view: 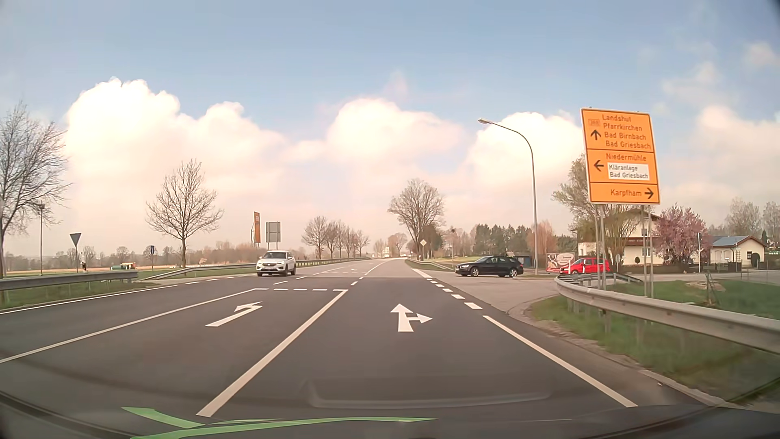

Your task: Follow the waypoints while adhering to traffic rules and regulations

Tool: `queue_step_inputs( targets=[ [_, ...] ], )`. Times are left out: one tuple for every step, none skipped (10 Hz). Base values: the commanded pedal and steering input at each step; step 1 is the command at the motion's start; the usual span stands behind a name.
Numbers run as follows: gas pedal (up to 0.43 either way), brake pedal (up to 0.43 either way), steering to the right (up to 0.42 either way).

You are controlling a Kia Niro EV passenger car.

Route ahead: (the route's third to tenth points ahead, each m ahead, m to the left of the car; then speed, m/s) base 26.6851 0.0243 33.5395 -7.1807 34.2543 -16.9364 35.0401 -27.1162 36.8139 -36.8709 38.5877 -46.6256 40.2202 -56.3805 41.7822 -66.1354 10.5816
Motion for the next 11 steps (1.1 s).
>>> queue_step_inputs(
  targets=[
    [0.000, 0.250, 0.026],
    [0.000, 0.250, 0.033],
    [0.000, 0.244, 0.043],
    [0.000, 0.238, 0.055],
    [0.000, 0.232, 0.067],
    [0.000, 0.226, 0.078],
    [0.000, 0.226, 0.095],
    [0.000, 0.220, 0.110],
    [0.000, 0.207, 0.121],
    [0.000, 0.189, 0.134],
    [0.000, 0.189, 0.148]
  ],
)
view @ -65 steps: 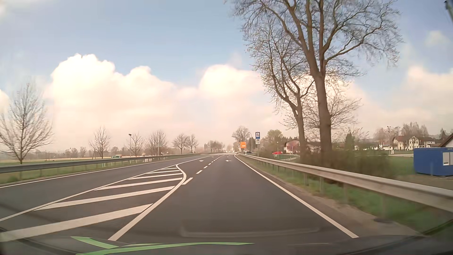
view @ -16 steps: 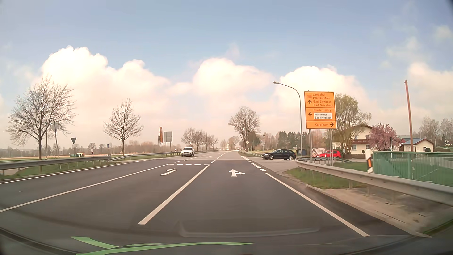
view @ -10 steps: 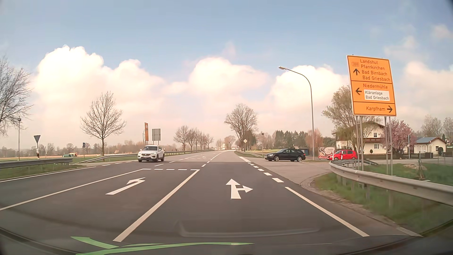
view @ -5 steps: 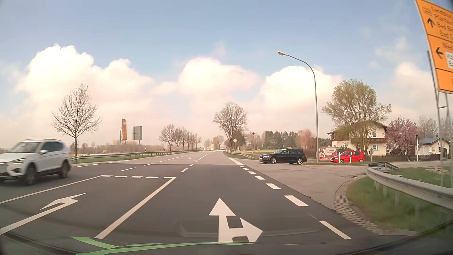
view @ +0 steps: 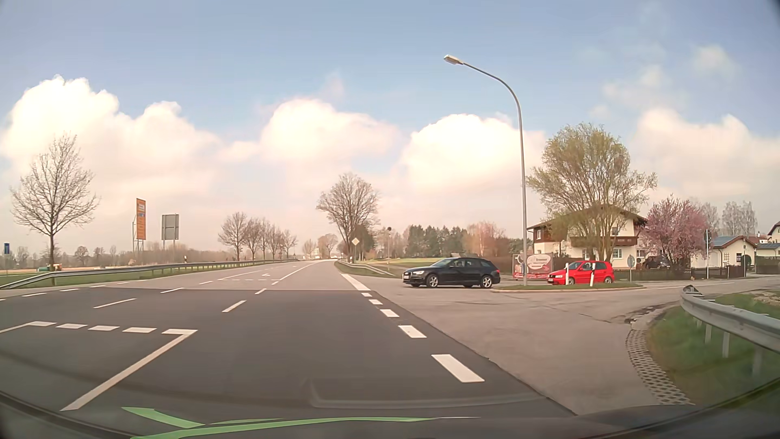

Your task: Follow the waypoints while adhering to traffic rules and regulations

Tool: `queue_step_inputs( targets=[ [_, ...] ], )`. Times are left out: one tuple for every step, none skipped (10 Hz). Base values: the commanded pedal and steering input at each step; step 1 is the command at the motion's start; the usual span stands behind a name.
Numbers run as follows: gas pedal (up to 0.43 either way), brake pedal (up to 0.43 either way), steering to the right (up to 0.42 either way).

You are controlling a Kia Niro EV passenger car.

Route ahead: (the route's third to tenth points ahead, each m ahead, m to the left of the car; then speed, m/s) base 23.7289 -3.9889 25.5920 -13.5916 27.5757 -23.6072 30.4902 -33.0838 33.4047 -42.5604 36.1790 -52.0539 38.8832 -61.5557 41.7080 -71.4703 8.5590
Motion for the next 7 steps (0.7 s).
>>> queue_step_inputs(
  targets=[
    [0.000, 0.183, 0.165],
    [0.000, 0.183, 0.176],
    [0.000, 0.171, 0.186],
    [0.000, 0.159, 0.197],
    [0.000, 0.146, 0.207],
    [0.000, 0.134, 0.217],
    [0.000, 0.128, 0.229]
  ],
)
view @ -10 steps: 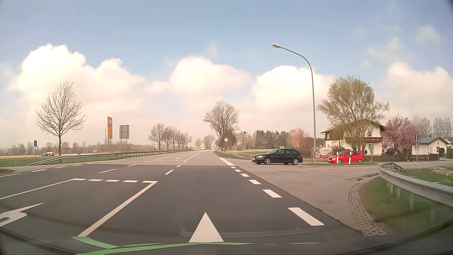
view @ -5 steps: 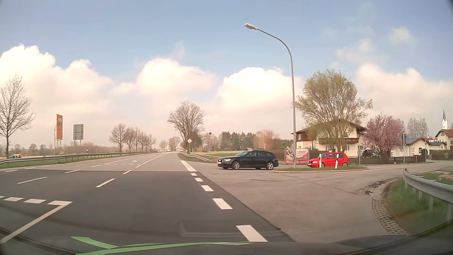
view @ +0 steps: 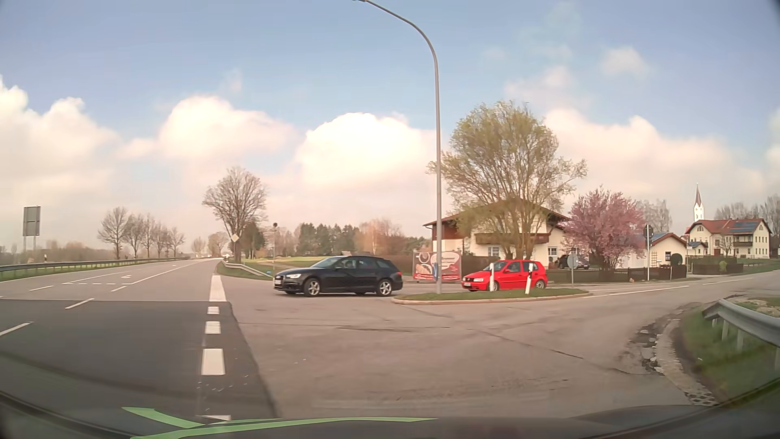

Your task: Follow the waypoints while adhering to traffic rules and regulations

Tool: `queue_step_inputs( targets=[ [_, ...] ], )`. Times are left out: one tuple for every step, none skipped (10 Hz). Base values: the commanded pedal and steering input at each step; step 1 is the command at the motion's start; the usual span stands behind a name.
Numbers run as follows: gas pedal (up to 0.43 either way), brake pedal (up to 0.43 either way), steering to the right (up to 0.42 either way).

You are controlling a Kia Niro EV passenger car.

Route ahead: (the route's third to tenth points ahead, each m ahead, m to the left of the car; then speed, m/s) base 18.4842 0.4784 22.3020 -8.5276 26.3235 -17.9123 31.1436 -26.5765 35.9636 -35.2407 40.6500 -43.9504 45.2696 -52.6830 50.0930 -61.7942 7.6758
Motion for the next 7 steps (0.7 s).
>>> queue_step_inputs(
  targets=[
    [0.000, 0.116, 0.242],
    [0.000, 0.073, 0.250],
    [0.000, 0.000, 0.259],
    [0.000, 0.000, 0.264],
    [0.000, 0.000, 0.264],
    [0.000, 0.000, 0.265],
    [0.000, 0.000, 0.264]
  ],
)
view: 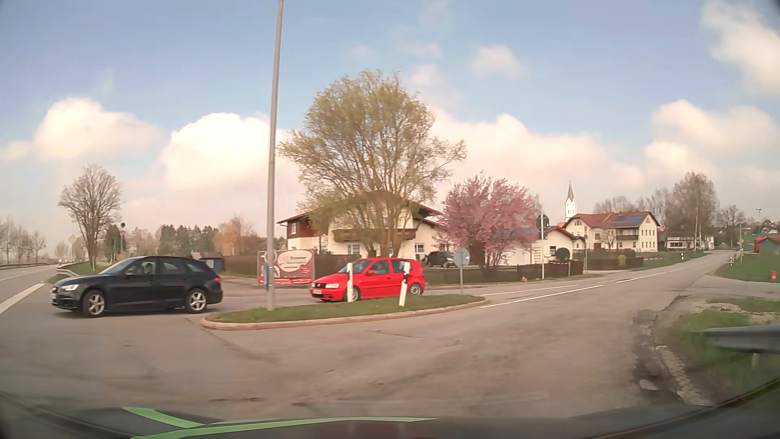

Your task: Follow the waypoints while adhering to traffic rules and regulations

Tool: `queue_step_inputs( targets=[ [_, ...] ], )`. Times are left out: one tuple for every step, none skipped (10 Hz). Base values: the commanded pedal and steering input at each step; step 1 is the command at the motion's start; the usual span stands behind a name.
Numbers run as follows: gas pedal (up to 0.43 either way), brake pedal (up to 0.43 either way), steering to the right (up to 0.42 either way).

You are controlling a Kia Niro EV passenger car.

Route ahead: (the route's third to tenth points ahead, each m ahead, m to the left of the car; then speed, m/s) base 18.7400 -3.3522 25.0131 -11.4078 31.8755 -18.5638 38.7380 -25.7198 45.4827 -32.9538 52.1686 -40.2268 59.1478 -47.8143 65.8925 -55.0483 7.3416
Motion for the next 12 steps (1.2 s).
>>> queue_step_inputs(
  targets=[
    [0.000, 0.000, 0.264],
    [0.000, 0.000, 0.264],
    [0.047, 0.000, 0.262],
    [0.130, 0.000, 0.257],
    [0.150, 0.000, 0.254],
    [0.197, 0.000, 0.250],
    [0.197, 0.000, 0.250],
    [0.209, 0.000, 0.247],
    [0.248, 0.000, 0.236],
    [0.248, 0.000, 0.216],
    [0.260, 0.000, 0.198],
    [0.280, 0.000, 0.184]
  ],
)
